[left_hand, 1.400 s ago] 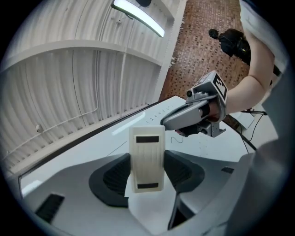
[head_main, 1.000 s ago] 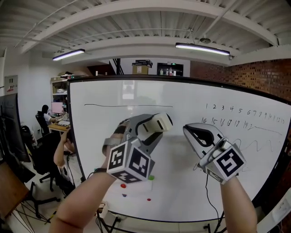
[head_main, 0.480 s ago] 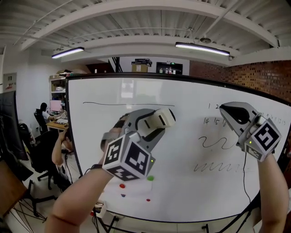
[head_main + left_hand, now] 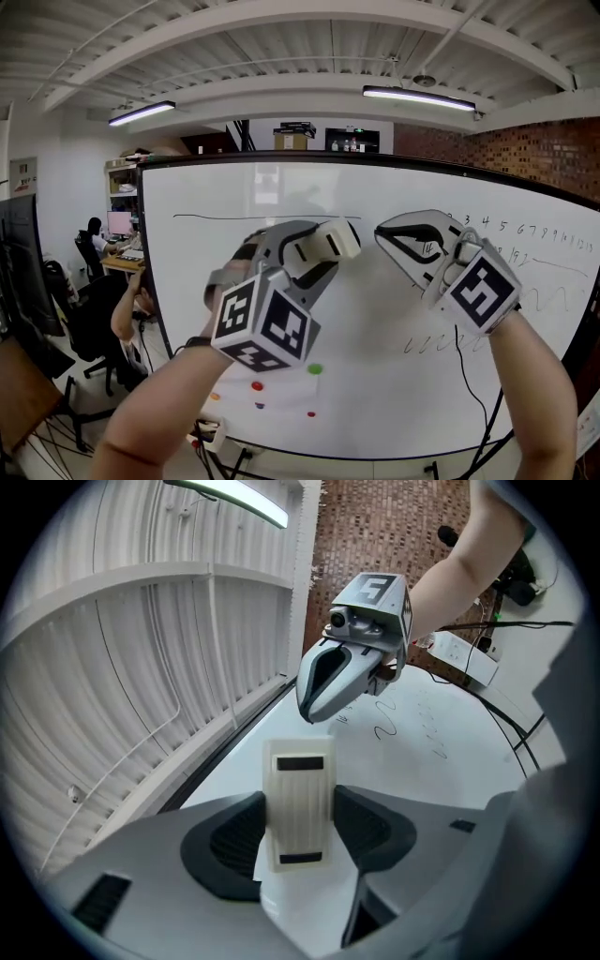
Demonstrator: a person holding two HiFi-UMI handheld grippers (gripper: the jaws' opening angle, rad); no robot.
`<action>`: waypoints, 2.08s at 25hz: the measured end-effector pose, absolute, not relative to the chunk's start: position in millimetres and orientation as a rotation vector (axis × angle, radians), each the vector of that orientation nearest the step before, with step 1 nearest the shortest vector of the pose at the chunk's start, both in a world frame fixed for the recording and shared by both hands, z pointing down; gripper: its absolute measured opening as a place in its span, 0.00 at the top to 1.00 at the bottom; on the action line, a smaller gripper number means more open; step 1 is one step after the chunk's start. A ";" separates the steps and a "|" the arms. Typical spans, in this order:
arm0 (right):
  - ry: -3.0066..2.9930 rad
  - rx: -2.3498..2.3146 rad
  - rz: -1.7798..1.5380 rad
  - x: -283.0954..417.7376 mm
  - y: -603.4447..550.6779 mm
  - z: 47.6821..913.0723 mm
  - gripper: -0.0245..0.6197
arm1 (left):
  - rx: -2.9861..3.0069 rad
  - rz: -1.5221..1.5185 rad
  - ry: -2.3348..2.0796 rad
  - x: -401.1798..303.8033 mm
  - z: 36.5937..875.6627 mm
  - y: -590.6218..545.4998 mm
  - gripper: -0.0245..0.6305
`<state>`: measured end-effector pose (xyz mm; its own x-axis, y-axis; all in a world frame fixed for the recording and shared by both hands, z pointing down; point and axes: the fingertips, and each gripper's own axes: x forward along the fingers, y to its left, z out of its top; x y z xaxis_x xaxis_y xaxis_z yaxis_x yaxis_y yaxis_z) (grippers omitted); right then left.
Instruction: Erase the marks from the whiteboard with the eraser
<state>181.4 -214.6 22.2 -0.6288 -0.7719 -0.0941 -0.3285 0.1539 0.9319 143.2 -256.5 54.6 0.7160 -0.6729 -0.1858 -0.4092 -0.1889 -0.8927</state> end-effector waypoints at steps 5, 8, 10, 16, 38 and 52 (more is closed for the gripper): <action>-2.202 1.095 -1.494 174.0 -205.8 -13.3 0.94 | -1.806 -0.299 0.855 139.9 52.9 -261.0 0.57; -2.216 1.112 -1.492 185.0 -210.3 -31.0 0.94 | -1.817 -0.309 0.854 136.0 54.7 -268.4 0.57; -2.232 1.108 -1.511 189.9 -211.7 -42.6 0.94 | -1.817 -0.317 0.853 134.0 55.0 -265.8 0.57; -2.397 1.126 -1.490 192.4 -225.2 -61.5 0.94 | -1.780 -0.354 0.846 133.3 50.7 -269.9 0.57; -2.151 1.164 -1.545 204.9 -196.8 -62.8 0.94 | -1.789 -0.306 0.774 126.3 44.8 -277.9 0.57; -1.867 1.060 -1.509 167.4 -183.9 24.4 0.94 | -1.263 -0.616 1.000 150.0 38.8 -277.0 0.57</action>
